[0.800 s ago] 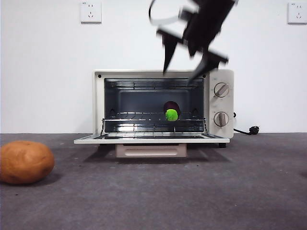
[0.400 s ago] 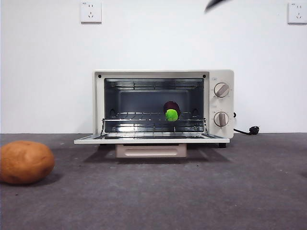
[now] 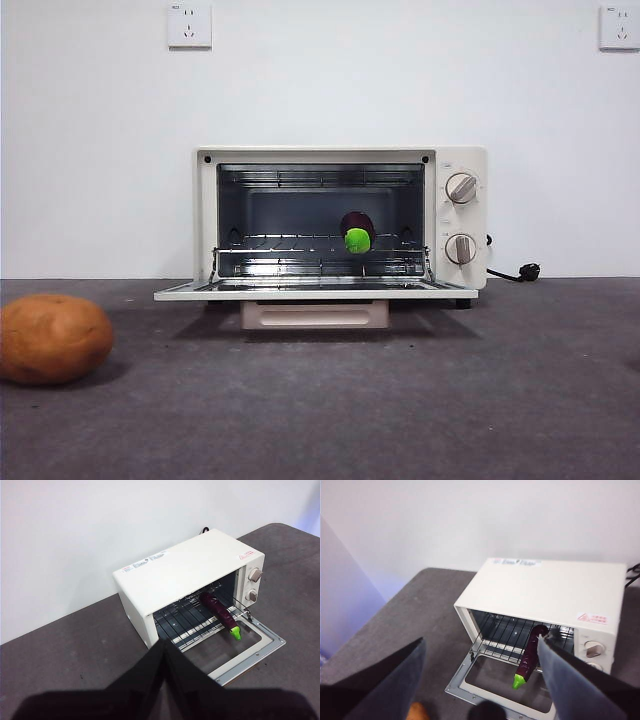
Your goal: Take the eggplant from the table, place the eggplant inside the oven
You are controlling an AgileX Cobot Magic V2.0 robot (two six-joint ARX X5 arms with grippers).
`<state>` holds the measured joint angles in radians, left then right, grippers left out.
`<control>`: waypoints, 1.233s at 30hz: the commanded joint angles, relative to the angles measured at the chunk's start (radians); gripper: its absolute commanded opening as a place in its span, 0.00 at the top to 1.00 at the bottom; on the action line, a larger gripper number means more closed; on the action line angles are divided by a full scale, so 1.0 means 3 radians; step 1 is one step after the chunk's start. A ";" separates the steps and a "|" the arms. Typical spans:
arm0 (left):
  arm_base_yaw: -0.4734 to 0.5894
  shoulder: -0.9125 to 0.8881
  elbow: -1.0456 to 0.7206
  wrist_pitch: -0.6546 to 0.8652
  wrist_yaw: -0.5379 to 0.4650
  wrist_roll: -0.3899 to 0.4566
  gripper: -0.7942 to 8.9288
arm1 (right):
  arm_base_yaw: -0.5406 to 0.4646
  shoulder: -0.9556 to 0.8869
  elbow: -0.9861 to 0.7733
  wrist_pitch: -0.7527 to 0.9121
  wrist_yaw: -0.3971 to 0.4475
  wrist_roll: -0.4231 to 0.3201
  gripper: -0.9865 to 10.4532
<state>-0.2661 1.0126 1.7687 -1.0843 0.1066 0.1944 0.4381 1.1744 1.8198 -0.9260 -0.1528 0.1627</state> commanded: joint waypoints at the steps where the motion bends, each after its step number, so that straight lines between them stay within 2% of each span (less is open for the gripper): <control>1: -0.0013 -0.0006 -0.0018 0.0025 -0.0009 0.0038 0.92 | 0.0003 -0.0150 0.0005 -0.0041 0.0031 -0.0123 0.58; 10: -0.0013 -0.0006 -0.0018 0.0024 -0.0009 0.0037 0.92 | 0.0003 -0.0375 0.0005 -0.0188 0.0050 -0.0148 0.60; 13: -0.0013 -0.0006 -0.0018 0.0023 -0.0010 0.0038 0.92 | 0.0003 -0.0375 0.0005 -0.0252 0.0048 -0.0165 0.72; 22: -0.0011 0.0039 -0.0018 0.0023 -0.0010 0.0041 0.92 | 0.0003 -0.0374 0.0005 -0.0348 0.0037 -0.0303 0.93; 37: 0.0097 0.0429 -0.0019 0.0092 -0.0010 0.0064 0.92 | 0.0004 -0.0418 0.0005 -0.0624 -0.0027 -0.0375 0.92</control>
<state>-0.2455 1.1347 1.7687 -1.0664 0.1066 0.2016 0.4385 1.0592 1.8206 -1.1141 -0.1574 0.0628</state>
